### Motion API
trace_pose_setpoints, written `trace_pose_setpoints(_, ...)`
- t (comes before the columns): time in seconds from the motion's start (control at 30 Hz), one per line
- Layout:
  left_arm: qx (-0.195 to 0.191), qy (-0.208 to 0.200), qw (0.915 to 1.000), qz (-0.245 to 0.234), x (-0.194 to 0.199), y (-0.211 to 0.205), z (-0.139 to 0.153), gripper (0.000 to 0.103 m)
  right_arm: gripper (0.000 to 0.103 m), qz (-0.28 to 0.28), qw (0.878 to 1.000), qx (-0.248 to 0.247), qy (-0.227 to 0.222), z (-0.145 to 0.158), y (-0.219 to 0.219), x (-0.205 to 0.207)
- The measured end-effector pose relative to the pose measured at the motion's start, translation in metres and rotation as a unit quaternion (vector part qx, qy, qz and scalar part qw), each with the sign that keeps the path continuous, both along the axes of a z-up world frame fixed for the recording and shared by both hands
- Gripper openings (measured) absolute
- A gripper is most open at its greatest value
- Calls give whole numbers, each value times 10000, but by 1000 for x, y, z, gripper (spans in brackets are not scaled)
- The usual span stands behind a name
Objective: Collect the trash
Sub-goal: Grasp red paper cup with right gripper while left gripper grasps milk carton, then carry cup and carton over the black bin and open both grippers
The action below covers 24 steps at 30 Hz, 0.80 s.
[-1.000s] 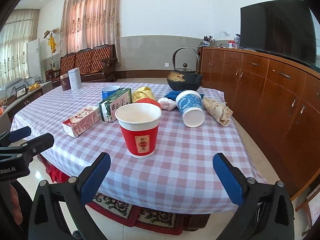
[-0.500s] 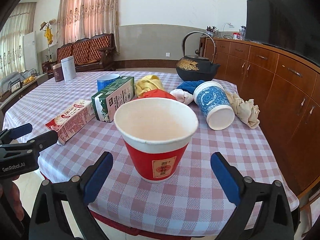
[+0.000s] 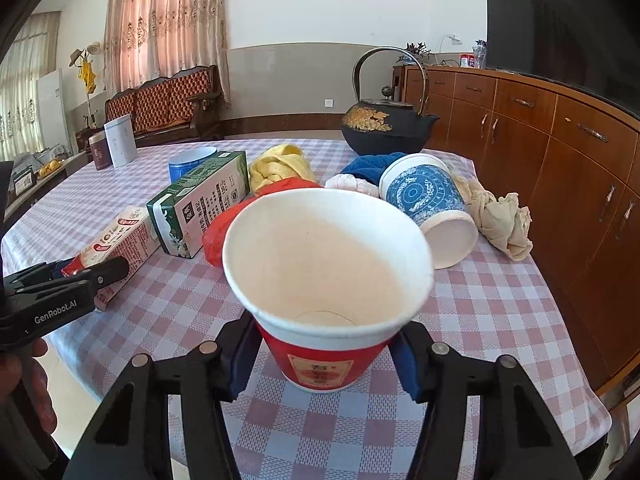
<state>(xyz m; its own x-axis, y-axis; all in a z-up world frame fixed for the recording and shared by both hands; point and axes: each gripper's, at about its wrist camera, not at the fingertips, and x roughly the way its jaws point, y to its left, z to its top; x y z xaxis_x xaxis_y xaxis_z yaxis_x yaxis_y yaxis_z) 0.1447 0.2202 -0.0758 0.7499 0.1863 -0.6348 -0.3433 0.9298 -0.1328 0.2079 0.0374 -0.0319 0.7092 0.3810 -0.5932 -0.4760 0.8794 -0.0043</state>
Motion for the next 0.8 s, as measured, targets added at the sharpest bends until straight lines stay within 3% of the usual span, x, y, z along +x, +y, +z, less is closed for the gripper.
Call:
trace_pose_setpoints(0.33,-16,-404,9990,-203,-21,-30,30,53,60,-186,9994,165,-261,23,-34,-10)
trace_pose_setpoints(0.8,36,-542,9958,-739,-34,-95,51,52,60,-708,9959,260,-501,45,-115,-34)
